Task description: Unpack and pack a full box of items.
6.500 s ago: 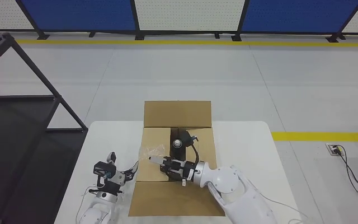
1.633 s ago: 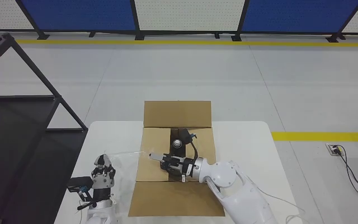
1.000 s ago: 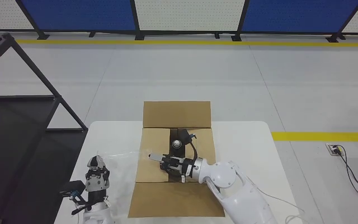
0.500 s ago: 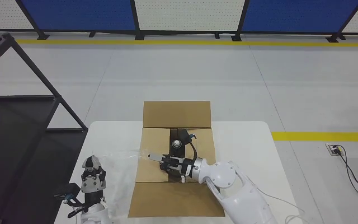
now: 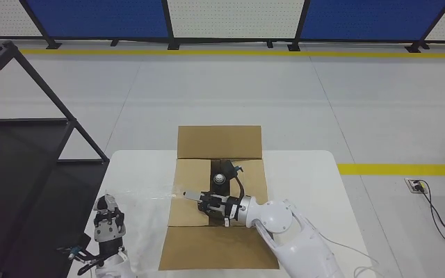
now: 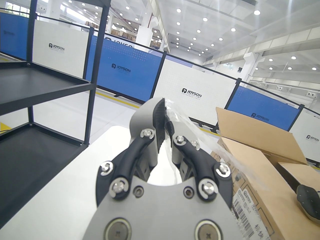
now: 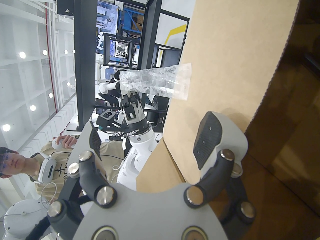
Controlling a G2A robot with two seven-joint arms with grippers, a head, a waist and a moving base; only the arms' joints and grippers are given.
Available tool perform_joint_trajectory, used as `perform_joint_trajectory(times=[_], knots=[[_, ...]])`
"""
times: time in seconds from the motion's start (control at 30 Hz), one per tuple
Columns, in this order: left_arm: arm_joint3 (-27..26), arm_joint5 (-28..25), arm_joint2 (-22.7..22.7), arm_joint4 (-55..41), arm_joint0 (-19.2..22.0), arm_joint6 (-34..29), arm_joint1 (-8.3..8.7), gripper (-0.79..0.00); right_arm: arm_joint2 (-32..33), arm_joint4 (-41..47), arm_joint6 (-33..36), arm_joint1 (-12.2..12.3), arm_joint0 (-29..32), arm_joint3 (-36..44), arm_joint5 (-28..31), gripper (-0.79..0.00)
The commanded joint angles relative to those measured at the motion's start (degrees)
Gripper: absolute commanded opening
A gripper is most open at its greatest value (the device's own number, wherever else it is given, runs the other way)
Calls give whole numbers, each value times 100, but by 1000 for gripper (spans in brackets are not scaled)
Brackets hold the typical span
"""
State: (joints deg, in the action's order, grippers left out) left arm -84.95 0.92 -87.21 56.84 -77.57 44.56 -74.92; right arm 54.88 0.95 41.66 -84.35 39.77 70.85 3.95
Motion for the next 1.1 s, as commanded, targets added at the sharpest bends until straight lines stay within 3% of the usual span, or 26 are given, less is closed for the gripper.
perform_joint_trajectory(times=[0.0,0.93,1.0,1.03,1.07], knots=[[-10,-15,-27,-16,-10,14,-6,-785,-5,-5,10,-1,-2,0,-1,0],[121,-109,-232,-166,67,-71,-103,-785,17,-40,-12,-6,42,37,-38,0],[149,-111,-237,-156,72,-82,-109,-711,16,-48,-2,-6,42,39,-37,0],[161,-118,-238,-155,77,-91,-112,-511,18,-48,-1,-6,43,39,-36,0],[186,-110,-244,-158,80,-107,-116,-437,19,-49,0,-6,43,38,-35,0]])
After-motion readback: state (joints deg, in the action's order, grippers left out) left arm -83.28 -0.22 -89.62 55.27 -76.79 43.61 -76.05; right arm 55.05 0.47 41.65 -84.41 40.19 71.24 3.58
